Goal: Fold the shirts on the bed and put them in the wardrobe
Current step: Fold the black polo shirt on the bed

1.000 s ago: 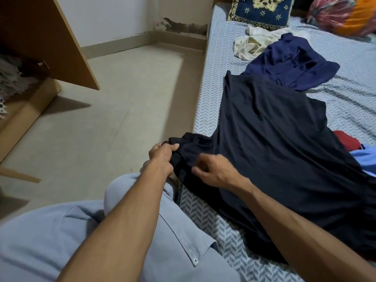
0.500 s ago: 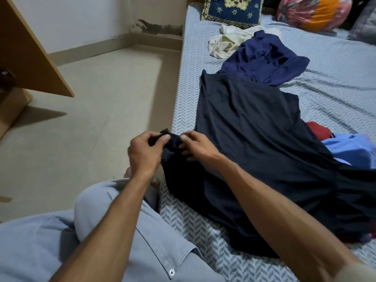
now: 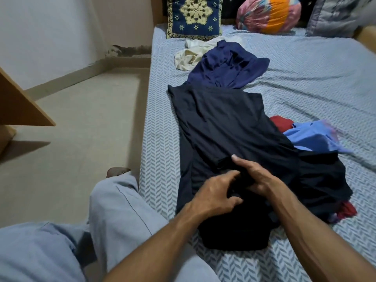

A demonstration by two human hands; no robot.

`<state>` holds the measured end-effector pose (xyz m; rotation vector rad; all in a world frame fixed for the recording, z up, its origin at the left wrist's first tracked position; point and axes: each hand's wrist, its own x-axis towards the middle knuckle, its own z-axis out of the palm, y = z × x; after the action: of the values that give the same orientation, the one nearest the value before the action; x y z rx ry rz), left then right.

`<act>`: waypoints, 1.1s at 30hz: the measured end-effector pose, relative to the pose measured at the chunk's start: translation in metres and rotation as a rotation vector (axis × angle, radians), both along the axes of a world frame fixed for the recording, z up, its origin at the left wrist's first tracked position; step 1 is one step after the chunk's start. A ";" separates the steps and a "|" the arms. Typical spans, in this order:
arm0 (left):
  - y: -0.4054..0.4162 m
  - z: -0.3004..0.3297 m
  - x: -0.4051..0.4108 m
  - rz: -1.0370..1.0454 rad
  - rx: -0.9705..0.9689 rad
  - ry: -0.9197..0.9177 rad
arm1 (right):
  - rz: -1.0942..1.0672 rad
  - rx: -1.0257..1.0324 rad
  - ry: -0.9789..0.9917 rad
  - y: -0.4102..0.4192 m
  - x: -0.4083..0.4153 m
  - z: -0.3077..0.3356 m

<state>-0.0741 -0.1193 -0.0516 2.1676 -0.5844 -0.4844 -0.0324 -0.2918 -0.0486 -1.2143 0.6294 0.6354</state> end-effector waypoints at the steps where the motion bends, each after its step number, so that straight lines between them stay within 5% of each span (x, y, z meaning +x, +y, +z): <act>1: 0.008 -0.006 -0.002 0.006 0.137 -0.131 | 0.034 -0.101 -0.044 -0.002 0.001 -0.006; 3: 0.022 -0.009 -0.007 0.046 0.482 -0.279 | 0.095 -0.369 -0.135 -0.003 0.004 -0.015; 6: 0.044 -0.009 -0.014 0.119 0.734 -0.116 | 0.142 -0.657 -0.203 0.005 0.014 -0.020; 9: 0.055 -0.014 -0.018 0.174 0.701 0.019 | 0.071 -0.765 -0.279 0.001 0.022 -0.027; 15: 0.052 -0.027 -0.022 0.068 0.637 -0.089 | 0.105 -0.985 -0.264 -0.024 0.026 -0.017; 19: 0.053 -0.027 -0.018 -0.061 0.596 0.023 | 0.360 -1.334 -0.145 -0.028 0.020 -0.006; 23: 0.060 -0.025 0.024 0.170 0.359 0.045 | 0.502 -1.674 -0.530 0.004 0.036 -0.004; 26: 0.068 -0.028 0.082 0.413 0.256 0.069 | 0.632 -1.538 -0.767 0.031 0.065 -0.013; 29: 0.076 -0.037 0.157 0.669 0.152 0.166 | 0.774 -1.398 -0.656 0.053 0.099 -0.030; 33: 0.078 -0.045 0.258 0.881 0.024 0.216 | 0.686 -1.270 -0.546 0.060 0.120 -0.051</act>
<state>0.1835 -0.0409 -0.0966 2.1059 0.4979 -0.2240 0.0876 -0.2314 -0.0994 -2.7394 0.0546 0.3733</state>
